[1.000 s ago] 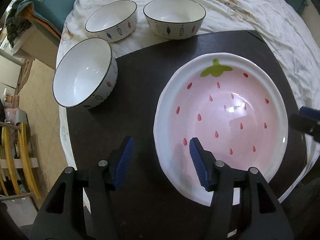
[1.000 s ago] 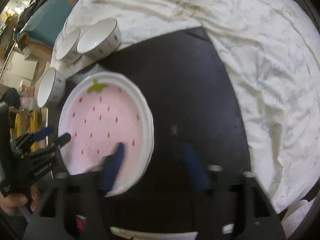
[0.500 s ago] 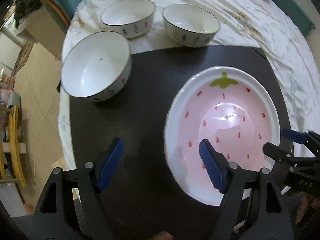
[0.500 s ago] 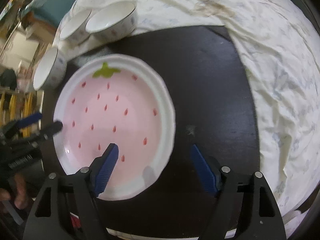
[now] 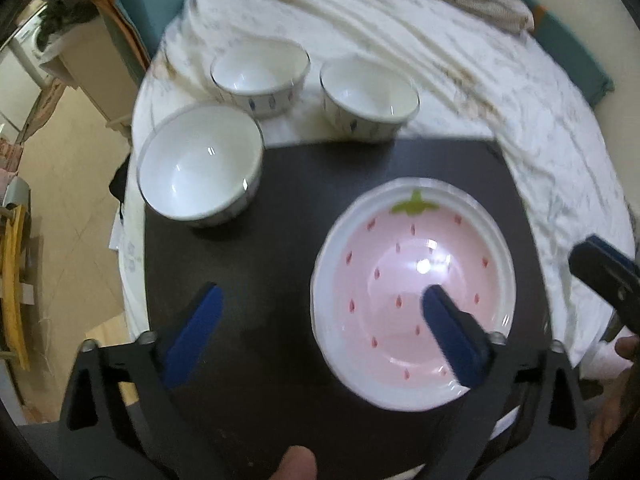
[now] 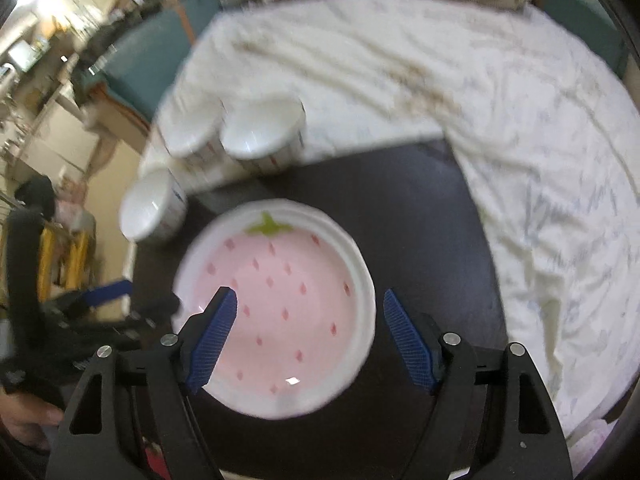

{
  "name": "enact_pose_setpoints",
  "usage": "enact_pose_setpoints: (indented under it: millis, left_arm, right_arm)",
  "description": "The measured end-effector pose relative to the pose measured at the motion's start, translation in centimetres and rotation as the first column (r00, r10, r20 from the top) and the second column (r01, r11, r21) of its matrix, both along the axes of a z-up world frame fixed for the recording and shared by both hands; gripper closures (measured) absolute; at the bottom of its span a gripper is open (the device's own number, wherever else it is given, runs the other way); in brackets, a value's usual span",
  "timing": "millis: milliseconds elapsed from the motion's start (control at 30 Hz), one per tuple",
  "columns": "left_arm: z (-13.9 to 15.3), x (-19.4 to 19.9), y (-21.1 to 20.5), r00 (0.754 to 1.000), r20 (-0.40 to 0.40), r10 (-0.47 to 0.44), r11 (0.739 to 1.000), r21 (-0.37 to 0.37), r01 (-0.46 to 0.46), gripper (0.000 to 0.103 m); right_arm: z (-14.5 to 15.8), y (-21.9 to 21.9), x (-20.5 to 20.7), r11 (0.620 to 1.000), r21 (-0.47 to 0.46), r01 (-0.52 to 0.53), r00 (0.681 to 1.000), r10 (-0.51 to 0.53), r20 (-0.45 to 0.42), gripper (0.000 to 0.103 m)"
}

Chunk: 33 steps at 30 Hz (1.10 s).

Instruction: Organize plates and bowls

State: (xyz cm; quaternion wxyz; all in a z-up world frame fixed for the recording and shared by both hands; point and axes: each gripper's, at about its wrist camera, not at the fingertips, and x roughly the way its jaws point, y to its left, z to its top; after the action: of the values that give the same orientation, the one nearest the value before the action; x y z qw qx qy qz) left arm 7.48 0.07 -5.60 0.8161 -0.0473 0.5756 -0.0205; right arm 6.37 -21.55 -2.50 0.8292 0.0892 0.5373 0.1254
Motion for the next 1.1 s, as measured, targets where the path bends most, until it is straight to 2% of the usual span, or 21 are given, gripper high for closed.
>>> enact_pose_setpoints:
  millis: [33, 100, 133, 233, 433, 567, 700, 900, 1000, 1100]
  left_arm:
    - [0.4, 0.0, 0.3, 1.000, 0.019, 0.010, 1.000, -0.001, -0.010, 0.000]
    - [1.6, 0.1, 1.1, 0.995, 0.094, 0.035, 0.999, 0.006, -0.036, 0.000]
    - [2.0, 0.2, 1.5, 0.991, 0.121, 0.049, 0.999, 0.018, -0.051, 0.000]
    - [2.6, 0.5, 2.9, 0.985, 0.153, 0.083, 0.996, 0.026, -0.088, 0.000]
    - [2.9, 1.6, 5.2, 0.987, 0.104, 0.119, 0.993, -0.017, -0.118, 0.000]
    - [3.5, 2.6, 6.3, 0.989, 0.102, 0.109, 0.994, 0.016, -0.111, 0.000]
    - [4.2, 4.9, 9.0, 0.986, 0.098, 0.132, 0.990, 0.038, -0.136, 0.000]
    - [3.4, 7.6, 11.8, 0.981, 0.085, 0.173, 0.984, 0.018, -0.175, 0.000]
    - [2.0, 8.8, 13.2, 0.974, 0.042, 0.221, 0.975, -0.001, -0.222, 0.000]
    - [0.9, 9.4, 14.6, 0.962, 0.006, 0.271, 0.962, -0.016, -0.271, 0.000]
  right_arm:
    - [0.6, 0.1, 0.0, 1.000, 0.009, 0.009, 1.000, -0.009, 0.020, 0.019]
    - [1.4, 0.2, 0.2, 0.999, 0.030, 0.024, 0.998, -0.026, 0.060, 0.003]
    - [1.5, 0.3, 0.3, 0.999, 0.030, 0.035, 0.997, -0.037, 0.072, 0.000]
    - [2.1, 0.5, 0.9, 0.997, 0.039, 0.062, 0.992, -0.066, 0.105, 0.000]
    - [2.2, 2.4, 2.2, 0.998, 0.043, 0.049, 0.992, -0.054, 0.114, 0.000]
    - [2.4, 4.4, 3.4, 0.999, 0.034, -0.016, 0.993, 0.012, 0.121, 0.000]
    - [1.9, 5.9, 5.0, 0.996, 0.068, -0.062, 0.994, 0.055, 0.097, 0.000]
    - [-0.2, 7.6, 7.6, 0.997, 0.071, -0.031, 1.000, 0.030, 0.009, 0.000]
    - [-1.2, 8.0, 8.8, 0.997, 0.076, 0.016, 0.999, -0.013, -0.040, 0.000]
    - [-1.7, 9.0, 9.7, 0.999, 0.046, 0.021, 0.999, -0.019, -0.043, 0.000]
